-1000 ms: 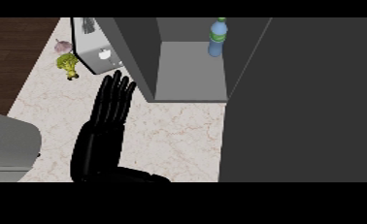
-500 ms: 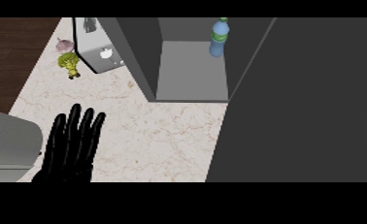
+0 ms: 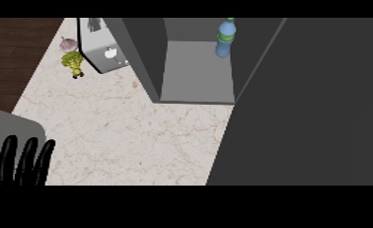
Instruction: Pick up the bottled water, place it into the cabinet and close the cabinet
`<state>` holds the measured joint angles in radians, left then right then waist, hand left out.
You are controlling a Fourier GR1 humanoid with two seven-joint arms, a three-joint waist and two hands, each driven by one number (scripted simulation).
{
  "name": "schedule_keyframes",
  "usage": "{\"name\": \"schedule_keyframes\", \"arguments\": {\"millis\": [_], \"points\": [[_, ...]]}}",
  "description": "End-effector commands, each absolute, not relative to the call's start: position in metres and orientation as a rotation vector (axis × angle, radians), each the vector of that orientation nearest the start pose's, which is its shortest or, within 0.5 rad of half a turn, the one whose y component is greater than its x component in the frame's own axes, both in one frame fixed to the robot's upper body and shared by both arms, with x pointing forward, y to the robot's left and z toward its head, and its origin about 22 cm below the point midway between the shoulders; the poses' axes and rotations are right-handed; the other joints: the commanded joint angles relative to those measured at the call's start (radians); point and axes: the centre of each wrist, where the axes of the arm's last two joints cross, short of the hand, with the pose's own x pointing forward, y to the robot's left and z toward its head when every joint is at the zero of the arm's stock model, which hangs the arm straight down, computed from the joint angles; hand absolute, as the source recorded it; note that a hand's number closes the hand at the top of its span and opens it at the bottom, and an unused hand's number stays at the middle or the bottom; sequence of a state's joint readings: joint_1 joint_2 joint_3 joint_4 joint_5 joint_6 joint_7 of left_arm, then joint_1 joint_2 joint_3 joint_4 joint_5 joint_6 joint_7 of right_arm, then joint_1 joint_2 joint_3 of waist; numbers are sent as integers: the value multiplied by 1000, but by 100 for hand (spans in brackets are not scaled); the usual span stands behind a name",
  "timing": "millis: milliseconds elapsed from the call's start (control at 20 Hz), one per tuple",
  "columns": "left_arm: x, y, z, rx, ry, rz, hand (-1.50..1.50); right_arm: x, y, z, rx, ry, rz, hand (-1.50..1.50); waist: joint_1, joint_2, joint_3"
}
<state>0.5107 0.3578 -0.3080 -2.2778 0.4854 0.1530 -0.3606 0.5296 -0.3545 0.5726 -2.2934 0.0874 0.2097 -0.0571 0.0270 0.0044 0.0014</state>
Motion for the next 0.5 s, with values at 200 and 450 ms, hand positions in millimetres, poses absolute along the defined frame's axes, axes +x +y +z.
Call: {"name": "schedule_keyframes", "arguments": {"millis": [200,450], "points": [[88,264,99,-342,-1977,214,-150,82,-138,105,633,-1702,623,150,14,-9,-5],[82,282,100,-337,-1968,203,-150,95,-140,117,660,-1690,563,150,35,-5,-5]]}}
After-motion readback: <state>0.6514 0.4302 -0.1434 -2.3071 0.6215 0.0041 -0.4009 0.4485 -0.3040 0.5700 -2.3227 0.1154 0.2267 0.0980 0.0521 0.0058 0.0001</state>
